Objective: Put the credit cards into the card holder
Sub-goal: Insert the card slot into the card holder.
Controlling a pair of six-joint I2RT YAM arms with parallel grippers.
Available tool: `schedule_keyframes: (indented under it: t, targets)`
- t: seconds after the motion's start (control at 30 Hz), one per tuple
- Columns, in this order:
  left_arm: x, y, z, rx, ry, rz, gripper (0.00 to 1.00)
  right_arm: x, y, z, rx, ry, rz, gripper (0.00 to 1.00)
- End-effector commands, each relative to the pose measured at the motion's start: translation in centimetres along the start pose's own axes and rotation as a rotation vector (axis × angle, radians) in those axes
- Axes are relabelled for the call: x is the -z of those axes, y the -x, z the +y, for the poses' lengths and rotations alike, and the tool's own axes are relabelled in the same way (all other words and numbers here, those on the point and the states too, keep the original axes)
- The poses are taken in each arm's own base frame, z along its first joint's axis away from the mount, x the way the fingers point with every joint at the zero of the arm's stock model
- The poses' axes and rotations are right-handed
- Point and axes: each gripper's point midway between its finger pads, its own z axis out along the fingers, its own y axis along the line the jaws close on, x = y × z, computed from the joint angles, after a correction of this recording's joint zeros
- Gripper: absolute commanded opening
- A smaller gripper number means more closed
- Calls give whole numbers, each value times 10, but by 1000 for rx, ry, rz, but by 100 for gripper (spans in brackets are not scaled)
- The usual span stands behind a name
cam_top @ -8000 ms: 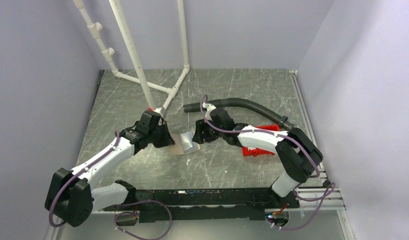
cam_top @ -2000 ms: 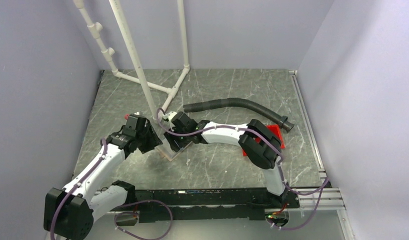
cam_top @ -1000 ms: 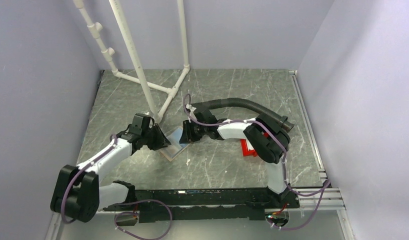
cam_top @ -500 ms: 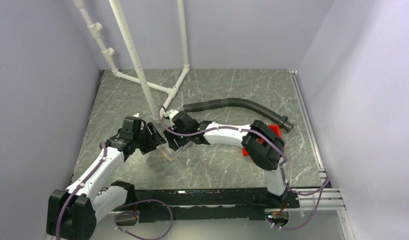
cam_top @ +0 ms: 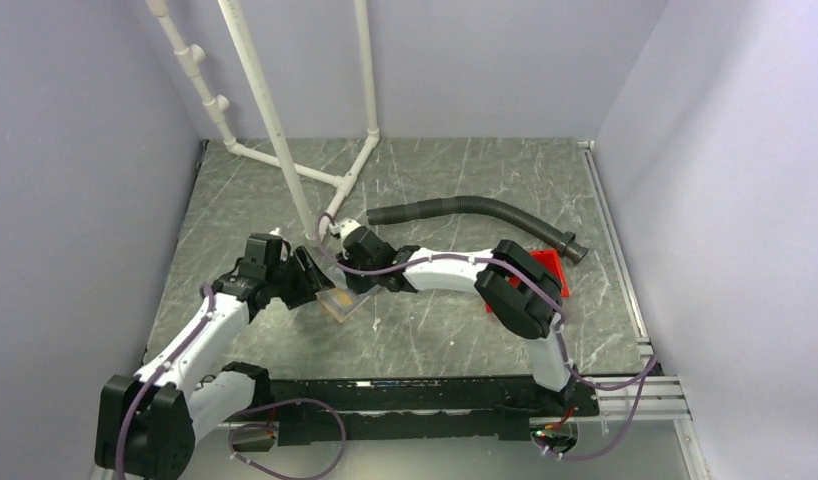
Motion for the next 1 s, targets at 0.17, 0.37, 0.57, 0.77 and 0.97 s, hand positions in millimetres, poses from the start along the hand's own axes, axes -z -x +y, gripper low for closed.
schedule_keyframes:
  t: [0.17, 0.37, 0.57, 0.77, 0.97]
  targets:
    - [-26, 0, -30, 9, -180, 65, 36, -3, -34, -19, -238, 131, 68, 3]
    - [-34, 2, -34, 19, -207, 70, 24, -1, -31, -19, -302, 208, 59, 3]
    - [-53, -8, -13, 45, -118, 118, 16, 15, -12, -38, -340, 169, 29, 10]
    - [-69, -34, 28, 71, 27, 201, 9, 53, 17, -67, -170, -78, -17, 26]
    - [-69, -39, 36, 65, 54, 213, 8, 61, 21, -37, -16, -73, -38, 53]
